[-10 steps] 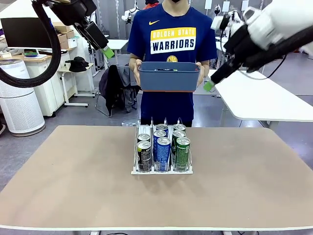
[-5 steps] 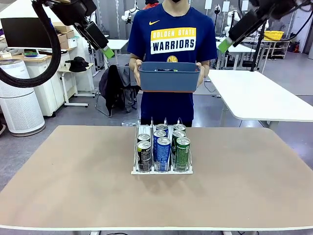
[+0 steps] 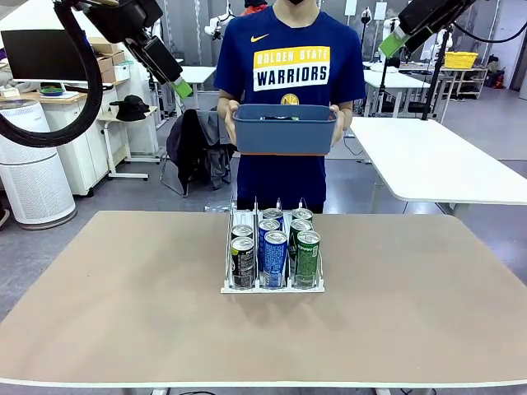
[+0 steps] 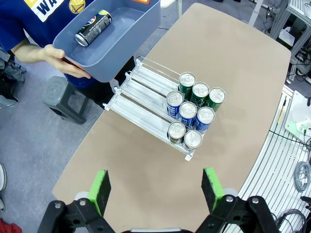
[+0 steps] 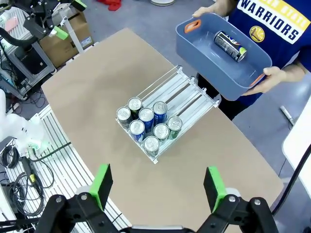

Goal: Fill the beverage cans into the dispenser.
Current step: Pick up the Pepsi coke handed by the human.

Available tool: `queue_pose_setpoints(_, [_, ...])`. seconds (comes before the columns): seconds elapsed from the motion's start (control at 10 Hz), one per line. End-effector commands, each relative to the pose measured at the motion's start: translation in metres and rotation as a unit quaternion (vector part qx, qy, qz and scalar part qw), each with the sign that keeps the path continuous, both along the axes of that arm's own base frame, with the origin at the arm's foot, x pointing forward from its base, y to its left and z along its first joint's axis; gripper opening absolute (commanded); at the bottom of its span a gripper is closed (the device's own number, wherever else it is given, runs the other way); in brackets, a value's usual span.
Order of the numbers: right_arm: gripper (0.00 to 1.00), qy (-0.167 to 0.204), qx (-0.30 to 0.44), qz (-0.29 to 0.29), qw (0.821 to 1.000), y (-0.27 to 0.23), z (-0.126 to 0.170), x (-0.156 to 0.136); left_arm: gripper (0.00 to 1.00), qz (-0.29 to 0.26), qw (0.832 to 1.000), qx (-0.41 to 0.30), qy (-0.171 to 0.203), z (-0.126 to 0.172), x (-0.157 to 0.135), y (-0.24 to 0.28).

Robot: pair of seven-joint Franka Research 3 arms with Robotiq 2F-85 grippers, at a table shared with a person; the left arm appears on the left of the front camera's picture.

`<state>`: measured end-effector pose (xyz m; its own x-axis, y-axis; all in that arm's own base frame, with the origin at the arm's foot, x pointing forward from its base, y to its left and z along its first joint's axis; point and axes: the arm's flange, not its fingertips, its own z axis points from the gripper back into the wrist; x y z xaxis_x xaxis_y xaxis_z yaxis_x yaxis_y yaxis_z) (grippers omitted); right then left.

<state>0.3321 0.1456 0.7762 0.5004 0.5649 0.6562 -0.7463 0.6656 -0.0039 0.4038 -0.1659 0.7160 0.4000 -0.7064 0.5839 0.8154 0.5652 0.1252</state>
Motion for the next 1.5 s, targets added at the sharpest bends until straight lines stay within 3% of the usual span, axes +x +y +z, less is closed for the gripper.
queue_pose_setpoints(0.0, [1.0,0.011,-0.003,-0.014,1.0,0.003,-0.0013,0.0011,1.0,0.001,1.0,0.0,-0.001,-0.0019,0.0007,0.001])
queue_pose_setpoints(0.6, [1.0,0.013,-0.005,-0.035,0.999,0.0011,-0.0081,0.0055,1.0,0.001,1.0,0.0,-0.001,-0.0019,0.0007,0.001])
queue_pose_setpoints(0.7, [1.0,0.0,-0.001,-0.005,1.0,-0.0012,-0.0004,0.001,1.0,0.001,1.0,0.0,-0.001,-0.0019,0.0007,0.001])
queue_pose_setpoints(1.4, [1.0,0.0,-0.001,-0.005,1.0,-0.0012,-0.0004,0.001,1.0,0.001,1.0,0.0,-0.001,-0.0019,0.0007,0.001])
